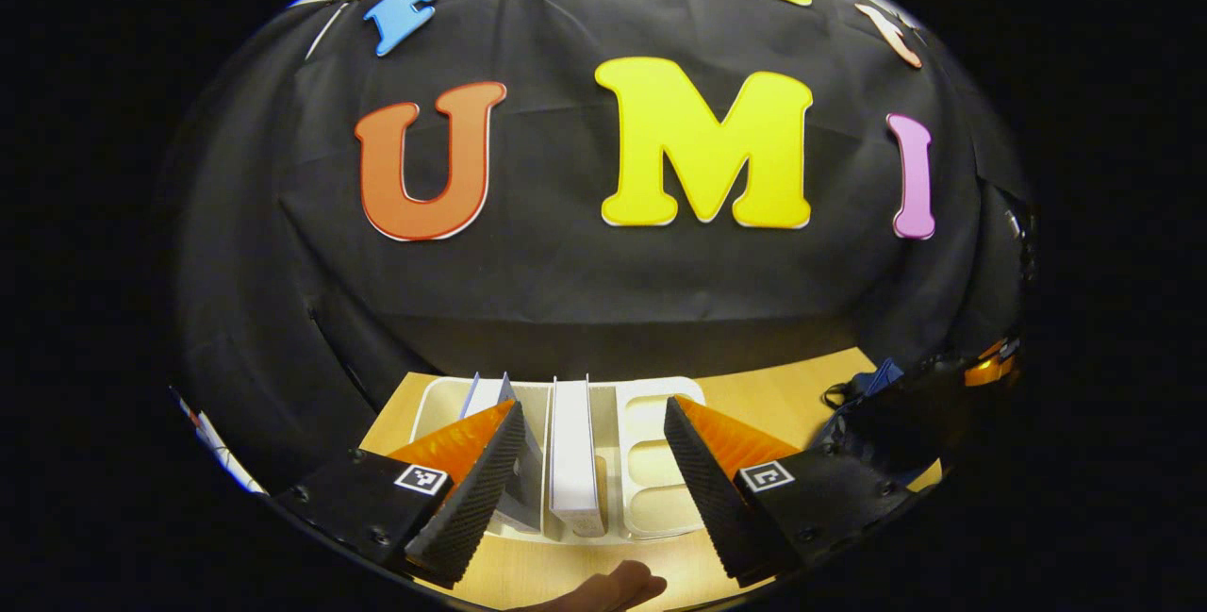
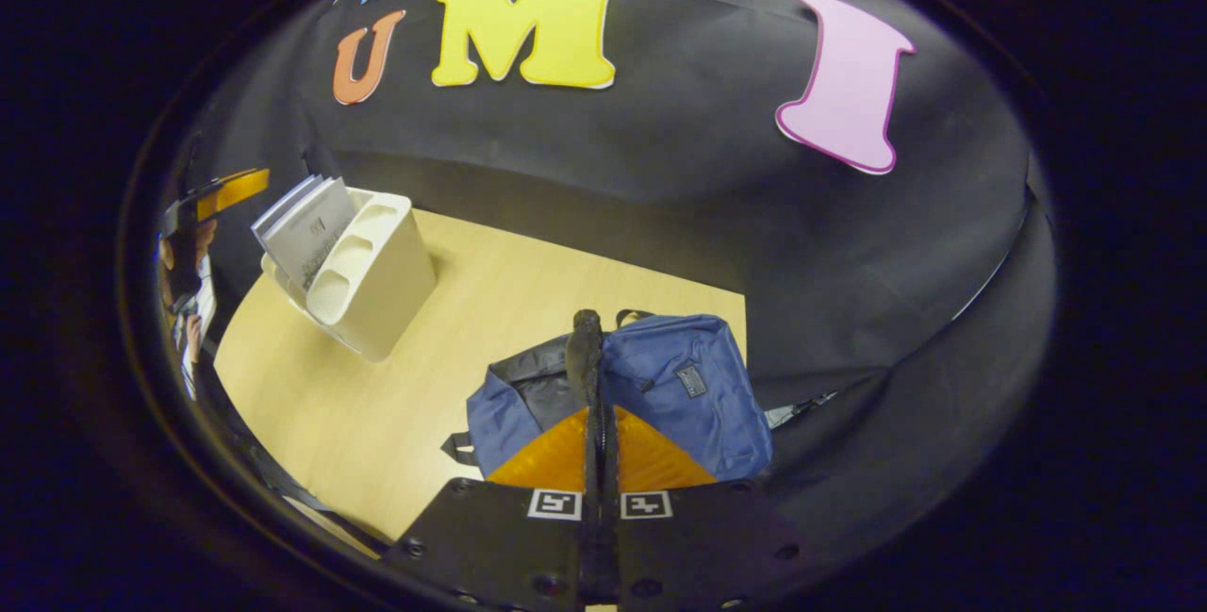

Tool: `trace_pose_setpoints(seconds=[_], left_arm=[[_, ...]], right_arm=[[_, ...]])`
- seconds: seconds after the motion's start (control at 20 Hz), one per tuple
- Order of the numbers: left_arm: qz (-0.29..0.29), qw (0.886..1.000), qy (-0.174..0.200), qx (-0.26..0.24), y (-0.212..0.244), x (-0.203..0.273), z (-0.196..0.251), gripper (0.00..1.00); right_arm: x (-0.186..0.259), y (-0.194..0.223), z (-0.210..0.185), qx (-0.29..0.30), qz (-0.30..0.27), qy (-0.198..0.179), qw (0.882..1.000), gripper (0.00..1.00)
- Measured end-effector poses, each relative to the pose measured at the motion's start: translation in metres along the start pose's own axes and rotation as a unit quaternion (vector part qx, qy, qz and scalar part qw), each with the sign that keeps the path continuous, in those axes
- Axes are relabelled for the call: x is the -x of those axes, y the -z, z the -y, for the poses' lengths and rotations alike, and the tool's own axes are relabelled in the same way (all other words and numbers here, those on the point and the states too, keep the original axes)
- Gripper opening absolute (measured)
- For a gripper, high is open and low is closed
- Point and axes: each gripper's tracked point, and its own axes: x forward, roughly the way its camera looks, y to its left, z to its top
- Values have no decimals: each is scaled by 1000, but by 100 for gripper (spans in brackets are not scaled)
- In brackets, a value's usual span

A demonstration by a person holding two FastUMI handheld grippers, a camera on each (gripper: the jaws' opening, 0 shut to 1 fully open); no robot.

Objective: Open the schoolbag, grab two books from the bookshelf and put them into the schoolbag.

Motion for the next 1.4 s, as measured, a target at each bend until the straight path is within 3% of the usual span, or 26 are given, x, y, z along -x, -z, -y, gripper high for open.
trace_pose_setpoints(seconds=[0.2, 0.3, 0.45, 0.5, 0.55, 0.65, 0.8, 0.95, 1.15, 1.35, 1.4], left_arm=[[-95, 995, -6, -10, 28, -39, -5, 96], [-140, 990, -23, -25, 44, -48, -6, 96], [-218, 975, -19, -33, 73, -62, -5, 96], [-233, 972, -15, -30, 77, -66, -3, 100], [-256, 966, -9, -23, 84, -69, 0, 93], [-301, 954, -12, -4, 97, -73, 0, 89], [-332, 943, -35, 16, 102, -77, -9, 72], [-357, 933, -32, 35, 109, -66, -12, 48], [-356, 932, -56, 41, 97, -35, -14, 46], [-348, 935, -41, 55, 82, 16, -3, 45], [-346, 935, -36, 64, 81, 31, 1, 49]], right_arm=[[0, -1, 12, -14, 7, -9, 1000, 3], [-3, 5, 14, -18, 3, -13, 1000, 0], [-6, 9, 17, -25, 5, -15, 1000, 0], [-6, 11, 18, -29, 5, -18, 999, 1], [-6, 14, 20, -32, 4, -18, 999, 3], [-7, 17, 20, -34, 4, -20, 999, 0], [-5, 23, 22, -33, 5, -23, 999, 0], [-4, 32, 24, -32, 2, -21, 999, 0], [-5, 42, 23, -32, 1, -24, 999, 0], [-5, 50, 18, -32, 2, -35, 999, 0], [-5, 51, 18, -34, 3, -38, 999, 0]])
